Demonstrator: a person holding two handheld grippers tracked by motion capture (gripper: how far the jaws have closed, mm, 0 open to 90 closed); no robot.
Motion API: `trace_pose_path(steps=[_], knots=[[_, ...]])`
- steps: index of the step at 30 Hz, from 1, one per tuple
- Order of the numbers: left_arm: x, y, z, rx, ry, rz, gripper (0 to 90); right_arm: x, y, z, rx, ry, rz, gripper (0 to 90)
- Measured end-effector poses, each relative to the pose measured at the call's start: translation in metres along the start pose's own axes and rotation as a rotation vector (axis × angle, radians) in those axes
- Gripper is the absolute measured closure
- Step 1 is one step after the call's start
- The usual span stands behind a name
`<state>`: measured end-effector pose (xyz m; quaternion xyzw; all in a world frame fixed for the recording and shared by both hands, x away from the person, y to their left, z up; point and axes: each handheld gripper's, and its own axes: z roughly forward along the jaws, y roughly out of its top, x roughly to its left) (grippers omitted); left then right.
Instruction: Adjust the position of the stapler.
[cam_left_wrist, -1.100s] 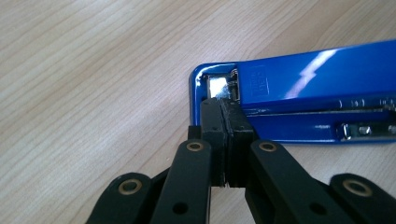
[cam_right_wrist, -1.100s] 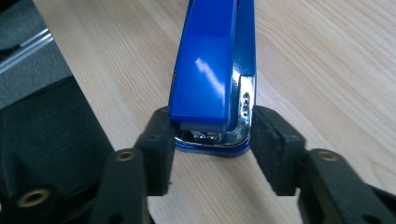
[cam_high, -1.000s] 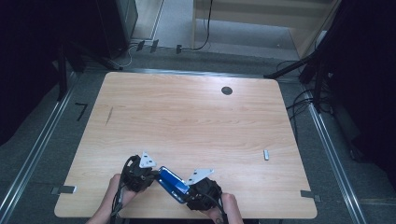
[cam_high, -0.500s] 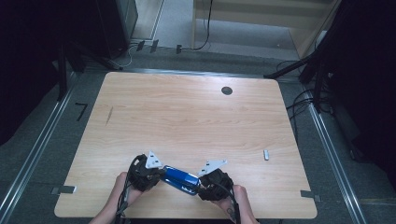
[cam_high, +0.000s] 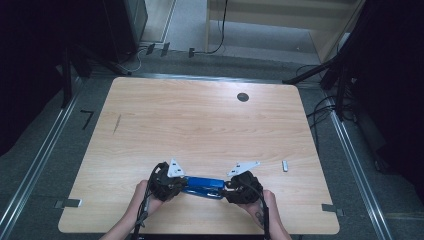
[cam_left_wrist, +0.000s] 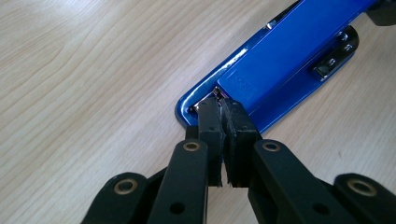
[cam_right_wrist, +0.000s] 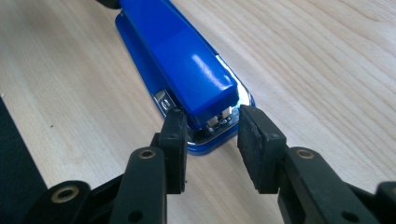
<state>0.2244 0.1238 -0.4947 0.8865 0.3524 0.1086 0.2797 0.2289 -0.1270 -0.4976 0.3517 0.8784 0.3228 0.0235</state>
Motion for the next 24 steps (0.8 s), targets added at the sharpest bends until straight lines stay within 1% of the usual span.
trace_pose_path(steps=[1, 3, 4, 5, 7, 10, 14, 24], knots=[[-0.001, 0.003, 0.003, -0.006, -0.005, 0.003, 88.2, -0.004, 0.000, 0.000, -0.003, -0.004, 0.007, 65.4], [-0.002, 0.004, 0.004, -0.002, -0.008, 0.009, 88.2, -0.005, 0.000, 0.001, -0.002, -0.002, 0.009, 65.4], [-0.003, 0.006, 0.007, -0.005, -0.005, 0.012, 88.2, -0.008, 0.000, 0.002, -0.004, -0.012, 0.009, 65.1], [-0.003, 0.006, 0.007, -0.005, -0.005, 0.012, 88.2, -0.008, 0.000, 0.002, -0.004, -0.012, 0.009, 65.1], [-0.003, 0.009, 0.010, -0.004, -0.013, 0.017, 88.0, -0.014, -0.001, 0.002, -0.005, -0.014, 0.026, 65.4], [-0.004, 0.011, 0.011, -0.007, -0.009, 0.019, 87.9, -0.016, -0.002, 0.001, -0.008, -0.020, 0.035, 65.5], [-0.005, 0.015, 0.015, -0.014, -0.011, 0.017, 88.0, -0.023, -0.002, 0.001, -0.013, -0.039, 0.040, 65.8], [-0.004, 0.017, 0.017, -0.019, -0.010, 0.014, 87.9, -0.028, -0.003, 0.002, -0.018, -0.031, 0.054, 66.1]])
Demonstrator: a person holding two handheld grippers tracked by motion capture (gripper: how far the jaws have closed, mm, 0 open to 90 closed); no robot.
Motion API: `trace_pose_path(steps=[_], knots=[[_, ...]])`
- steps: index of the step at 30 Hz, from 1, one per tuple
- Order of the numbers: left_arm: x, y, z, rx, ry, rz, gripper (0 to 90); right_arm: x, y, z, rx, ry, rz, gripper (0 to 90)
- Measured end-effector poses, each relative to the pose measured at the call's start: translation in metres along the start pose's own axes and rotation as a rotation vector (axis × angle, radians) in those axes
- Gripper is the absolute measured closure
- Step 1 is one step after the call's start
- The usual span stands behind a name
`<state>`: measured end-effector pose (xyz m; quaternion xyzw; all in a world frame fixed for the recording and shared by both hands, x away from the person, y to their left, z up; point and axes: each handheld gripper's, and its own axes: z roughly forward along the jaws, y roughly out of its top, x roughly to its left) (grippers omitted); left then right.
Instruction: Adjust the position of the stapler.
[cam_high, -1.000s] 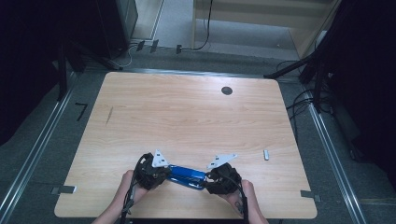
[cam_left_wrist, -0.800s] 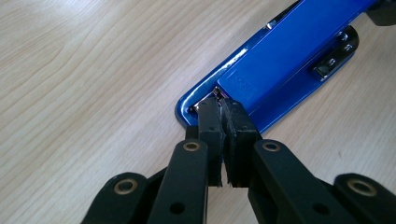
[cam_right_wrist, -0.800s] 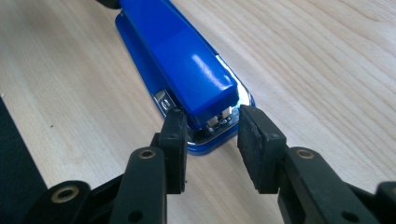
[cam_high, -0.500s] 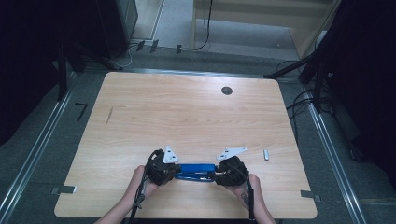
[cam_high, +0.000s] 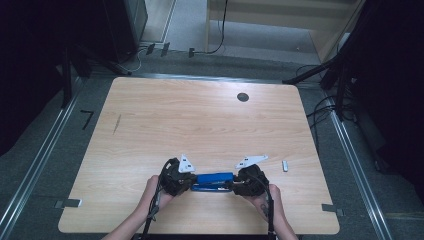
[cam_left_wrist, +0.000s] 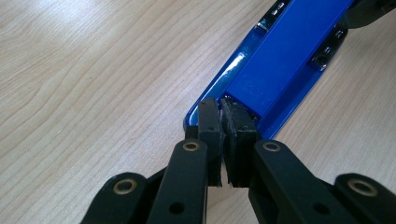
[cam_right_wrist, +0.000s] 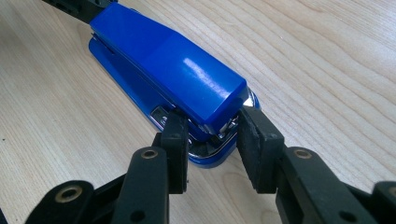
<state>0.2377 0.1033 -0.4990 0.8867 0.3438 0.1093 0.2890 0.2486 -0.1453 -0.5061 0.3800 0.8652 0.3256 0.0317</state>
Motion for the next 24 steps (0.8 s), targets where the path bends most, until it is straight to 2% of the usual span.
trace_pose_path(steps=[3, 4, 5, 6, 7, 9, 11, 12, 15, 16, 17, 18, 19, 20, 24], knots=[[0.001, 0.000, 0.000, 0.002, 0.002, 0.005, 86.3, 0.000, 0.000, 0.000, 0.005, 0.003, 0.002, 66.2], [0.002, 0.000, -0.001, 0.004, 0.003, 0.005, 80.1, -0.001, 0.000, 0.000, 0.006, 0.002, 0.003, 66.3], [0.003, 0.000, -0.002, 0.004, 0.001, 0.002, 80.1, -0.001, 0.000, 0.000, 0.006, 0.002, 0.003, 66.3], [0.004, 0.000, -0.003, -0.001, 0.003, 0.001, 76.4, -0.001, 0.000, 0.000, 0.005, 0.000, 0.003, 66.3], [0.006, 0.001, -0.005, -0.003, 0.004, 0.002, 64.4, 0.000, 0.000, -0.002, 0.005, -0.004, 0.010, 64.8], [0.008, 0.002, -0.007, -0.021, 0.001, -0.002, 61.2, 0.000, 0.000, -0.002, 0.007, -0.007, 0.008, 64.2], [0.007, 0.004, -0.008, -0.028, 0.013, 0.000, 45.2, -0.001, 0.000, -0.004, 0.003, -0.014, 0.005, 61.8], [0.006, 0.005, -0.009, -0.031, 0.012, 0.008, 45.2, -0.001, 0.000, -0.004, 0.003, -0.014, 0.005, 61.8], [0.004, 0.006, -0.009, -0.034, 0.011, 0.029, 32.3, -0.003, -0.001, -0.005, 0.005, -0.019, 0.007, 59.2], [0.004, 0.006, -0.009, -0.035, 0.007, 0.029, 32.3, -0.003, -0.001, -0.006, 0.010, -0.028, 0.005, 57.5], [0.003, 0.007, -0.008, -0.035, 0.010, 0.033, 27.6, -0.004, -0.001, -0.009, 0.012, -0.035, 0.018, 51.2], [0.003, 0.007, -0.008, -0.037, 0.018, 0.036, 27.6, -0.004, -0.001, -0.009, 0.012, -0.035, 0.018, 51.2], [0.004, 0.009, -0.008, -0.043, 0.011, 0.028, 23.5, -0.004, -0.001, -0.010, 0.018, -0.051, 0.022, 40.4], [0.004, 0.009, -0.008, -0.043, 0.011, 0.028, 22.0, -0.004, -0.001, -0.010, 0.018, -0.051, 0.022, 40.4], [0.003, 0.014, -0.007, -0.055, 0.007, 0.032, 18.6, -0.003, -0.001, -0.012, 0.024, -0.064, 0.020, 25.8]])
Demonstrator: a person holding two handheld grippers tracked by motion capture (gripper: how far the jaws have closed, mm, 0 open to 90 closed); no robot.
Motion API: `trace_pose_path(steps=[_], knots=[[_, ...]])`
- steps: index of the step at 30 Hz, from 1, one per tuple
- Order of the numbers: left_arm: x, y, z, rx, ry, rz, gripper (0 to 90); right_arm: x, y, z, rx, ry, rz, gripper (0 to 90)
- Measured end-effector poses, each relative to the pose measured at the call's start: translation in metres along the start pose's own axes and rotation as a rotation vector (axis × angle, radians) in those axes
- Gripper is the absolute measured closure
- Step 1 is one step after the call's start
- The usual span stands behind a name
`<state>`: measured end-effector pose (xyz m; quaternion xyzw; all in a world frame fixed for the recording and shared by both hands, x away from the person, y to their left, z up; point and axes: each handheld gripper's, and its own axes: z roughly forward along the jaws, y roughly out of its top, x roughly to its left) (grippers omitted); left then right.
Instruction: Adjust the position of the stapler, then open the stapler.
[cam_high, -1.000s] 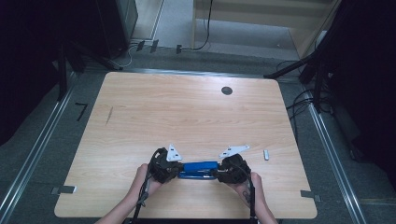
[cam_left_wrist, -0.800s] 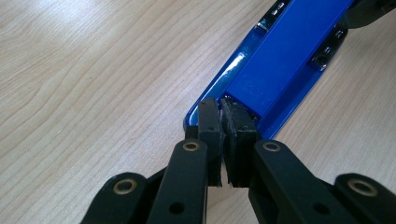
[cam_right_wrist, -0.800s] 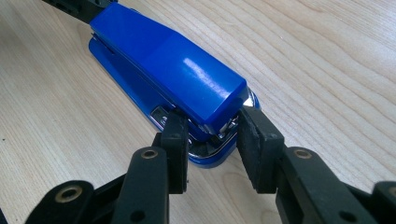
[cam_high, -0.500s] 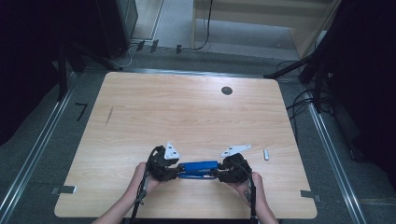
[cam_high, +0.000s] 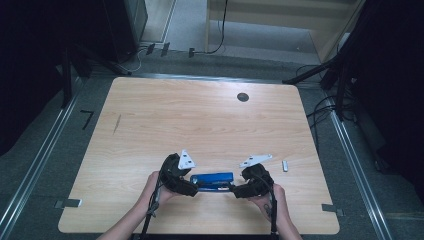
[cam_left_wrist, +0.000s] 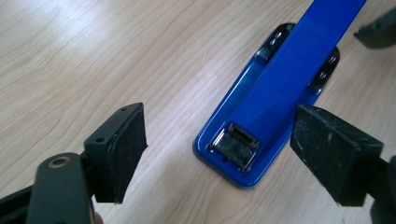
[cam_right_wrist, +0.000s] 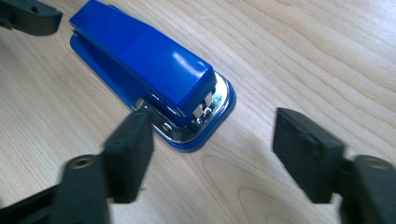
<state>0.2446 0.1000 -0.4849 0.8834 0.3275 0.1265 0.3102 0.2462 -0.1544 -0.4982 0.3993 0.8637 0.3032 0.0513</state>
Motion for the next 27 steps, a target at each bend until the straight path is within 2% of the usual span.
trace_pose_path(steps=[1, 7, 16, 23, 27], knots=[[-0.001, 0.001, 0.000, -0.002, -0.006, -0.002, 16.7, 0.001, -0.001, 0.000, 0.010, -0.007, -0.001, 21.5], [-0.005, 0.006, 0.006, -0.001, -0.019, 0.009, 13.9, -0.001, -0.002, -0.001, 0.034, -0.019, -0.025, 14.2], [-0.008, 0.013, 0.010, -0.012, -0.021, 0.023, 10.7, -0.004, -0.006, -0.003, 0.050, -0.036, -0.024, 13.7], [-0.012, 0.019, 0.019, -0.005, -0.041, 0.035, 8.6, -0.009, -0.008, -0.005, 0.058, -0.043, -0.008, 13.8], [-0.015, 0.022, 0.024, -0.008, -0.036, 0.044, 8.7, -0.009, -0.008, -0.006, 0.054, -0.047, -0.010, 14.0]])
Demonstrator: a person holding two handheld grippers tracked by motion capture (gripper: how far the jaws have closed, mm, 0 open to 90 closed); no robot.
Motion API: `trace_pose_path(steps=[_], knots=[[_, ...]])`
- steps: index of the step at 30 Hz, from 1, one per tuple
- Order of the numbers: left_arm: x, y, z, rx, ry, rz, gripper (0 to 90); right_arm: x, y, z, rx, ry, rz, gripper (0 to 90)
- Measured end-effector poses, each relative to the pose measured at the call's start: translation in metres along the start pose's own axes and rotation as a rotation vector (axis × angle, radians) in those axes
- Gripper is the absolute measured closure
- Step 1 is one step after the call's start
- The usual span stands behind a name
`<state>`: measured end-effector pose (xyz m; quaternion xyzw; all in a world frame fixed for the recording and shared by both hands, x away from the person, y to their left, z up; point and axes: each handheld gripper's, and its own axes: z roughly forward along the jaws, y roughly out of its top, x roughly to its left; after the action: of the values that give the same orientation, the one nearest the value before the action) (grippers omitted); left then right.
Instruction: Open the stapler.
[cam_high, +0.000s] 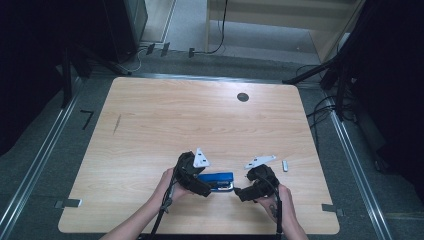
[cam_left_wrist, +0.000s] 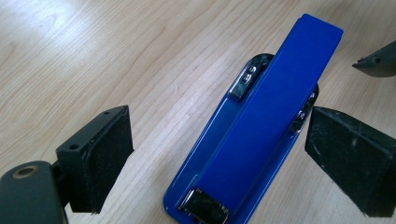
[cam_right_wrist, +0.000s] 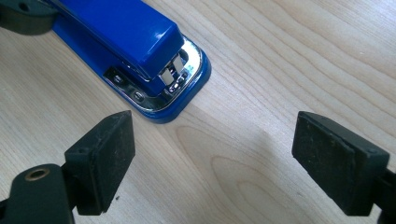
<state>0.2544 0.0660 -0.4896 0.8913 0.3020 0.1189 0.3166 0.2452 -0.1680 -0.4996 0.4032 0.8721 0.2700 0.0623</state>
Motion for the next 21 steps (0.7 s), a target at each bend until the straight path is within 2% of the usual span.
trace_pose_path(steps=[6, 13, 17, 18, 19, 21], knots=[[-0.006, 0.003, 0.006, -0.003, -0.014, 0.008, 12.2, -0.002, -0.001, 0.000, 0.006, -0.001, 0.005, 14.1], [-0.017, 0.010, 0.016, -0.009, -0.028, 0.054, 16.4, -0.004, -0.003, 0.000, 0.012, 0.001, 0.009, 14.3], [-0.021, 0.014, 0.018, -0.021, -0.037, 0.079, 23.9, -0.004, -0.003, 0.001, 0.018, 0.001, 0.013, 14.4], [-0.024, 0.017, 0.020, -0.029, -0.036, 0.098, 28.9, -0.004, -0.003, 0.001, 0.018, 0.001, 0.013, 14.4], [-0.024, 0.017, 0.020, -0.029, -0.036, 0.098, 31.7, -0.004, -0.003, 0.001, 0.018, 0.000, 0.012, 14.4], [-0.027, 0.019, 0.022, -0.027, -0.043, 0.123, 33.2, -0.005, -0.003, 0.001, 0.018, -0.002, 0.012, 14.3]])
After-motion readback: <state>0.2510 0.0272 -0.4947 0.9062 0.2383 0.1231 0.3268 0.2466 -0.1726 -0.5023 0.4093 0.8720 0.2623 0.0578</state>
